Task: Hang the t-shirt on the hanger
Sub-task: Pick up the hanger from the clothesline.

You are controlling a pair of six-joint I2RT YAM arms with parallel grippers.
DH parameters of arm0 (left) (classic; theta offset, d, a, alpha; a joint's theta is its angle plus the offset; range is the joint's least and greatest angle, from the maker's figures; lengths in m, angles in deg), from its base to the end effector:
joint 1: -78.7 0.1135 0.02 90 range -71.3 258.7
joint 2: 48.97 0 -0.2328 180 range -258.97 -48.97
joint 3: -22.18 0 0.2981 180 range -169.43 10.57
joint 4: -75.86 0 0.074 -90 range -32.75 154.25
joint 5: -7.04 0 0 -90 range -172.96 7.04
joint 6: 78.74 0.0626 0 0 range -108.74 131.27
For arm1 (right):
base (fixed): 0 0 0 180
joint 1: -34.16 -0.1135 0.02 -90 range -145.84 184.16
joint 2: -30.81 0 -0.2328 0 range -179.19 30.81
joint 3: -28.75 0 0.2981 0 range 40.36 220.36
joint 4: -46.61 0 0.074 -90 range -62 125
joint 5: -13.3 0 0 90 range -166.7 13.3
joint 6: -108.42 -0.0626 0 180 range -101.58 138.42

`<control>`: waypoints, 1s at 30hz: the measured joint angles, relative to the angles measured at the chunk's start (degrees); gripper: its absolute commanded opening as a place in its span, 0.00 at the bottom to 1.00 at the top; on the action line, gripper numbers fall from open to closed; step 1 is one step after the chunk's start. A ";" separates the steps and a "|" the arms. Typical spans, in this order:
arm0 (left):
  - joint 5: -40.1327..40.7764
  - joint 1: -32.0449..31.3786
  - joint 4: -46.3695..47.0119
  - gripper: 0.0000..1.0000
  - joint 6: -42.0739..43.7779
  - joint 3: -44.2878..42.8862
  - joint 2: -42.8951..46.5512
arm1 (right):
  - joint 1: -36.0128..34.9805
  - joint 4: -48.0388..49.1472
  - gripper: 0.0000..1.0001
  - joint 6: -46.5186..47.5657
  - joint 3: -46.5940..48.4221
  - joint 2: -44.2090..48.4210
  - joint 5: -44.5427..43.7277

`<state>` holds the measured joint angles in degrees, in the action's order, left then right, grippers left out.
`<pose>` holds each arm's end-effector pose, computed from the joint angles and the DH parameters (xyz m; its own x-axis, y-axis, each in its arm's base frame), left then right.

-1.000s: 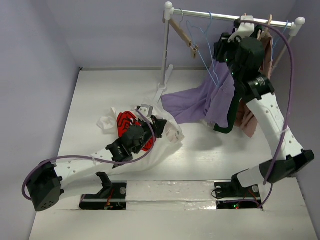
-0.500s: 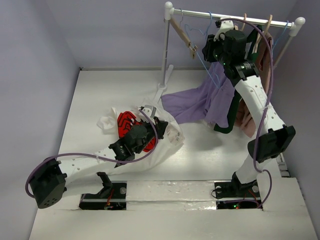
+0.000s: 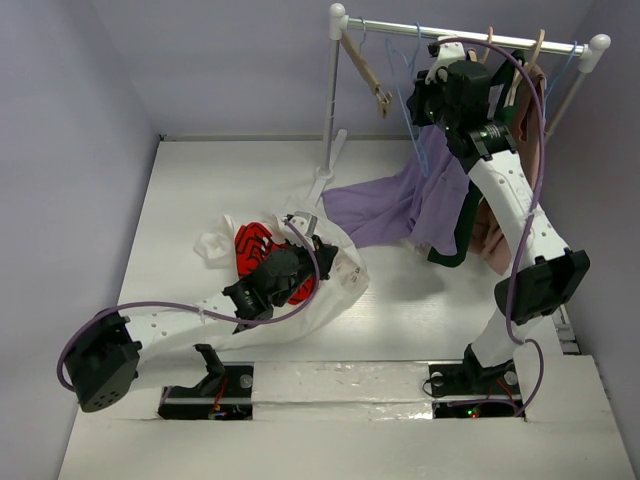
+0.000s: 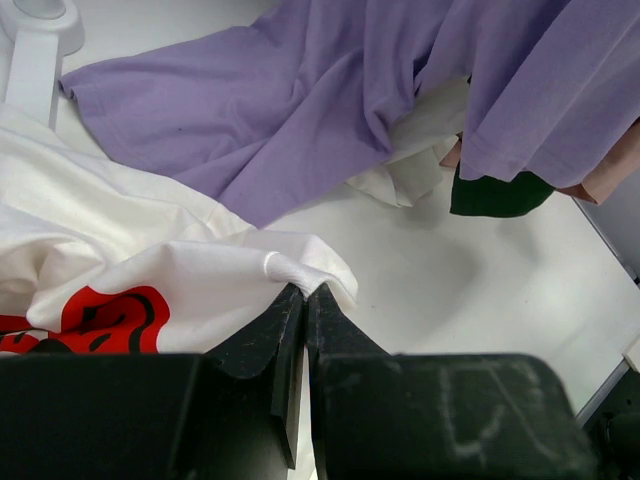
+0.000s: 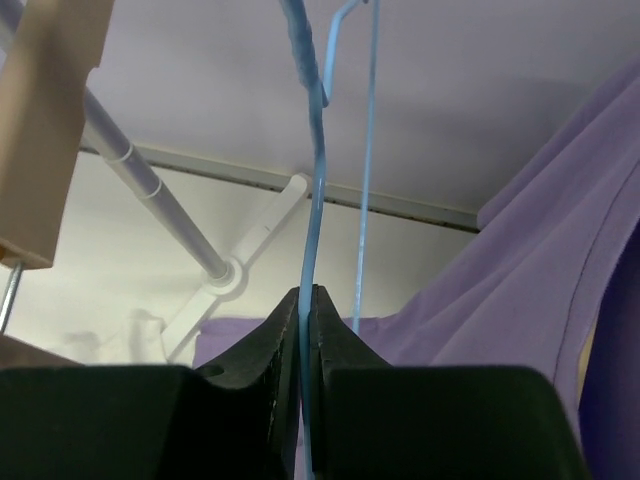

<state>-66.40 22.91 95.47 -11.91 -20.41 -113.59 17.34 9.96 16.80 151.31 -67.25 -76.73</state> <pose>0.2005 -0.2632 0.2064 -0.2707 -0.2726 -0.9233 0.5722 0.7257 -0.3820 0.4379 0.1323 0.4389 -0.2096 -0.0338 -0.9772 -0.2831 0.9587 0.0275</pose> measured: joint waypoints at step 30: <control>-1.53 0.00 0.81 0.00 -0.22 0.00 -0.81 | -0.09 8.85 0.00 -6.95 -20.72 16.79 0.81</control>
<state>-67.93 22.91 96.28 -12.13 -20.41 -114.40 17.25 18.81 9.84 130.59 -50.47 -75.92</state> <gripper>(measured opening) 0.006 0.045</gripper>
